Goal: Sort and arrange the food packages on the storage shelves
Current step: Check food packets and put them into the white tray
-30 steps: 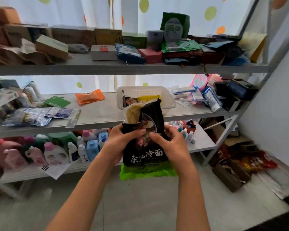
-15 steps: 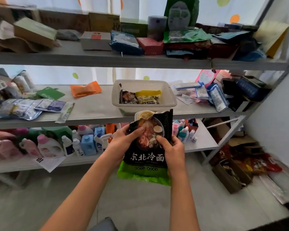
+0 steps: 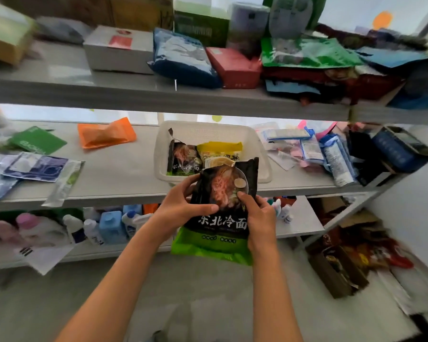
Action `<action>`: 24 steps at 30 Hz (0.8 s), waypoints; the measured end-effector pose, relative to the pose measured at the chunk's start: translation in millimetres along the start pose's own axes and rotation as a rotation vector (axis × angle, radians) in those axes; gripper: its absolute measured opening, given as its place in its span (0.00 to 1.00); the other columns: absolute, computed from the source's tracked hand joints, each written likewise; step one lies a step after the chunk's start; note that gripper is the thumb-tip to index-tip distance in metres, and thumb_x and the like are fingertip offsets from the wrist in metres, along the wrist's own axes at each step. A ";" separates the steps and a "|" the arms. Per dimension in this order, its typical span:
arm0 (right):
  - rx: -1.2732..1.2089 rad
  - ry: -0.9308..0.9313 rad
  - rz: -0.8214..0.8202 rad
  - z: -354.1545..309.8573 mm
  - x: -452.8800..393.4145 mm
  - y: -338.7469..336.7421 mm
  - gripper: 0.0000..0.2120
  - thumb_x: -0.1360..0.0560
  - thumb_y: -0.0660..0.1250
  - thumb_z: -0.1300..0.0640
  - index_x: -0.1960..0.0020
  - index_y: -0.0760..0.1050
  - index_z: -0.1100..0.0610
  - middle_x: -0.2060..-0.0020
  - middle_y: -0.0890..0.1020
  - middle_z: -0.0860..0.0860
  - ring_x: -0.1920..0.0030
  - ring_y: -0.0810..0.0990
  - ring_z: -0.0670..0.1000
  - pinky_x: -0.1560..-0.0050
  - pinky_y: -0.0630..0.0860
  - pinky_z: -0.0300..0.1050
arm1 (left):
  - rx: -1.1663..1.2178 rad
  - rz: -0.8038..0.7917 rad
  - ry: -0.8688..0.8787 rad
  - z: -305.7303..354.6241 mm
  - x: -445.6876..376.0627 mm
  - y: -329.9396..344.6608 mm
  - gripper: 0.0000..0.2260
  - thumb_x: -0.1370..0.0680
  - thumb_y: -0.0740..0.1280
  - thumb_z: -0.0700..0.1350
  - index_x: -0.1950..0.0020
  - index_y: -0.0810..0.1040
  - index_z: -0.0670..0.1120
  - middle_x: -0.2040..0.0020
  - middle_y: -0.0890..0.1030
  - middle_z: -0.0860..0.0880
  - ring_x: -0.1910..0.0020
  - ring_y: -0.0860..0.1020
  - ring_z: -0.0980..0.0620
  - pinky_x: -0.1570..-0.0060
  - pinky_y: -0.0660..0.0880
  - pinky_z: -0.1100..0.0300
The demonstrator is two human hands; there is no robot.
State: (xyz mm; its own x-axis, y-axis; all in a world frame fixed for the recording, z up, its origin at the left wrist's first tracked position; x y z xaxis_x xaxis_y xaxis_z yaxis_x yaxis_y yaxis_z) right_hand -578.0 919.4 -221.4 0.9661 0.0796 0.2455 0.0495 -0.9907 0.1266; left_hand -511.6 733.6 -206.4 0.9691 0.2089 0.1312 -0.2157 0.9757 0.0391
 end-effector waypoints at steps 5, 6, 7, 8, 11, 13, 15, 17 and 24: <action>0.012 0.092 -0.042 5.1 -49.5 24.9 0.07 0.27 0.74 0.56 0.53 0.83 0.59 0.56 0.87 0.61 0.54 0.86 0.62 0.50 0.83 0.59 | -0.027 0.044 -0.046 -5.7 -36.3 -16.0 0.49 0.42 0.85 0.52 0.25 0.66 0.56 0.36 0.77 0.54 0.35 0.76 0.51 0.35 0.75 0.47; 0.016 0.107 -0.063 3.8 -60.4 31.1 0.06 0.26 0.74 0.57 0.53 0.83 0.59 0.56 0.87 0.61 0.57 0.86 0.59 0.55 0.84 0.54 | -0.033 0.067 -0.059 -5.3 -44.6 -19.4 0.50 0.44 0.85 0.54 0.25 0.66 0.56 0.35 0.77 0.52 0.34 0.76 0.49 0.35 0.75 0.45; 0.021 0.118 -0.087 1.7 -71.3 38.0 0.06 0.26 0.73 0.57 0.52 0.83 0.60 0.57 0.87 0.61 0.60 0.86 0.57 0.61 0.83 0.49 | -0.044 0.098 -0.068 -4.4 -52.8 -23.3 0.51 0.45 0.85 0.57 0.25 0.66 0.57 0.34 0.77 0.51 0.34 0.75 0.47 0.36 0.75 0.43; 0.025 0.126 -0.107 -0.5 -81.5 45.0 0.07 0.26 0.73 0.57 0.51 0.83 0.60 0.58 0.87 0.60 0.61 0.87 0.55 0.64 0.81 0.46 | -0.058 0.135 -0.068 -2.4 -59.7 -27.0 0.52 0.46 0.85 0.59 0.25 0.67 0.57 0.33 0.77 0.50 0.34 0.76 0.47 0.36 0.75 0.42; 0.047 0.172 -0.191 -2.7 -120.5 71.3 0.11 0.27 0.74 0.55 0.49 0.83 0.61 0.59 0.87 0.59 0.58 0.87 0.58 0.57 0.84 0.52 | -0.066 0.259 -0.039 7.4 -84.0 -39.5 0.46 0.41 0.84 0.55 0.26 0.70 0.53 0.36 0.79 0.50 0.36 0.78 0.48 0.38 0.77 0.46; 0.081 0.216 -0.237 1.9 -144.6 89.2 0.11 0.29 0.75 0.55 0.52 0.83 0.61 0.61 0.87 0.58 0.59 0.87 0.59 0.55 0.84 0.54 | -0.083 0.300 -0.018 12.6 -97.9 -46.0 0.36 0.33 0.80 0.47 0.27 0.72 0.50 0.40 0.82 0.51 0.42 0.81 0.51 0.40 0.79 0.49; 0.106 0.273 -0.275 9.6 -167.3 105.1 0.10 0.29 0.75 0.56 0.54 0.83 0.63 0.63 0.87 0.59 0.62 0.87 0.58 0.57 0.84 0.53 | -0.177 0.375 -0.020 13.3 -112.7 -54.0 0.32 0.30 0.78 0.44 0.27 0.71 0.47 0.43 0.81 0.51 0.44 0.81 0.53 0.40 0.78 0.52; 0.114 0.305 -0.319 16.5 -189.6 124.1 0.11 0.28 0.75 0.57 0.53 0.82 0.64 0.62 0.86 0.58 0.65 0.86 0.56 0.61 0.84 0.50 | -0.296 0.442 -0.018 11.8 -131.8 -66.6 0.30 0.28 0.77 0.44 0.28 0.72 0.46 0.43 0.80 0.50 0.43 0.80 0.51 0.40 0.77 0.54; 0.292 0.355 -0.422 38.1 -241.0 176.0 0.12 0.24 0.72 0.53 0.48 0.79 0.63 0.59 0.85 0.58 0.60 0.85 0.57 0.58 0.84 0.52 | -0.708 0.581 -0.016 2.9 -186.8 -101.8 0.25 0.26 0.76 0.46 0.30 0.75 0.45 0.36 0.79 0.43 0.39 0.78 0.44 0.36 0.73 0.52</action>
State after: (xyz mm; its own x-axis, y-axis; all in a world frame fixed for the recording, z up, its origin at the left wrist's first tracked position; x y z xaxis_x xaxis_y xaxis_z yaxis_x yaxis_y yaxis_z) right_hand -792.5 721.7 -295.0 0.7077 0.4528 0.5423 0.5243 -0.8511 0.0263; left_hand -671.0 595.1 -232.0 0.7283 0.6837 -0.0459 -0.5398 0.5312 -0.6530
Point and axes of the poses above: each hand's wrist, its own x-axis away from the middle knuckle, its own y-axis out of the palm, z = x × y, the point moved 8 cm from there along -x, towards the middle knuckle
